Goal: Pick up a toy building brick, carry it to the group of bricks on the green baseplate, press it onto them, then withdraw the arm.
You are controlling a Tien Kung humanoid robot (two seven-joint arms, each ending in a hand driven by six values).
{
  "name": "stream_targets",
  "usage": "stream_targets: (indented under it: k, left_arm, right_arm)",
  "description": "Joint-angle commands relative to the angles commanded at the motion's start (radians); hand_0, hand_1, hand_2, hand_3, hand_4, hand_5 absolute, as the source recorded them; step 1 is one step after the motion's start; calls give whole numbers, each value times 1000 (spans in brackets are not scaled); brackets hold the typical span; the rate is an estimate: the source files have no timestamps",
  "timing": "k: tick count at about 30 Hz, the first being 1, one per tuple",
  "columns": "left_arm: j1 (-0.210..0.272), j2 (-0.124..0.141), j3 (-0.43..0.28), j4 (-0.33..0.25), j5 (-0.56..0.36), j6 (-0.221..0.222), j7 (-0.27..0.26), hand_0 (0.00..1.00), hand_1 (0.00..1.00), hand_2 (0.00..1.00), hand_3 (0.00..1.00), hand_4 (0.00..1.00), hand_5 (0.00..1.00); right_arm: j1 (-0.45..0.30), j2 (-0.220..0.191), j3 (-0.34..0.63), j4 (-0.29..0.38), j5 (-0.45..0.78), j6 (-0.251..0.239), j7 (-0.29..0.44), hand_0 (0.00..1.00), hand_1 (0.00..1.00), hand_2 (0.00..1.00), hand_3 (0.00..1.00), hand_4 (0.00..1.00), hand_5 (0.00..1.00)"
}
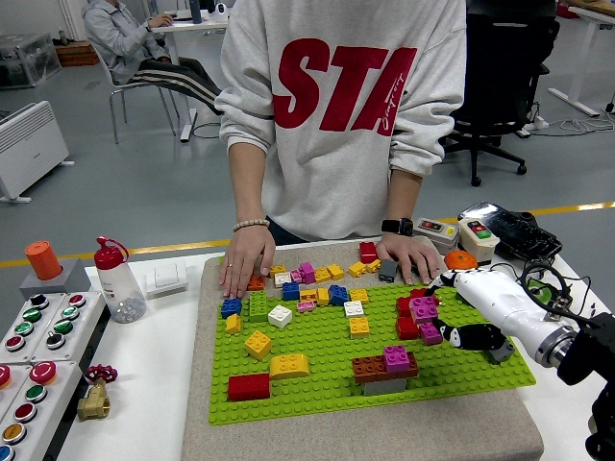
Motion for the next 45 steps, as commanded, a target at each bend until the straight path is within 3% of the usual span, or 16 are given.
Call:
stream_targets:
  k: [1, 13, 24, 45]
  left_arm:
    - [0, 0, 0, 0, 0, 0, 0, 726, 736, 819, 703, 492, 998]
    - [3, 0, -5, 0, 8, 3, 2, 725, 737, 819, 705, 493, 998]
    - [5, 0, -5, 0, 12, 4, 0, 725, 735, 817, 706, 493, 998]
    - [4, 0, 7, 0, -3, 2, -6, 722, 730, 817, 706, 492, 998]
  right_arm:
    - [5, 4, -3, 9, 14, 4, -4, 998, 904, 939, 537, 513, 170]
    - [94, 56, -86, 39, 134, 75, -67, 998, 922, 955, 539, 520, 179]
    - [177, 108, -162, 0, 133, 123, -144, 998, 923, 957, 543, 525, 181]
    - [187, 130, -231, -62, 98, 130, -180, 998, 925, 956, 548, 544, 210]
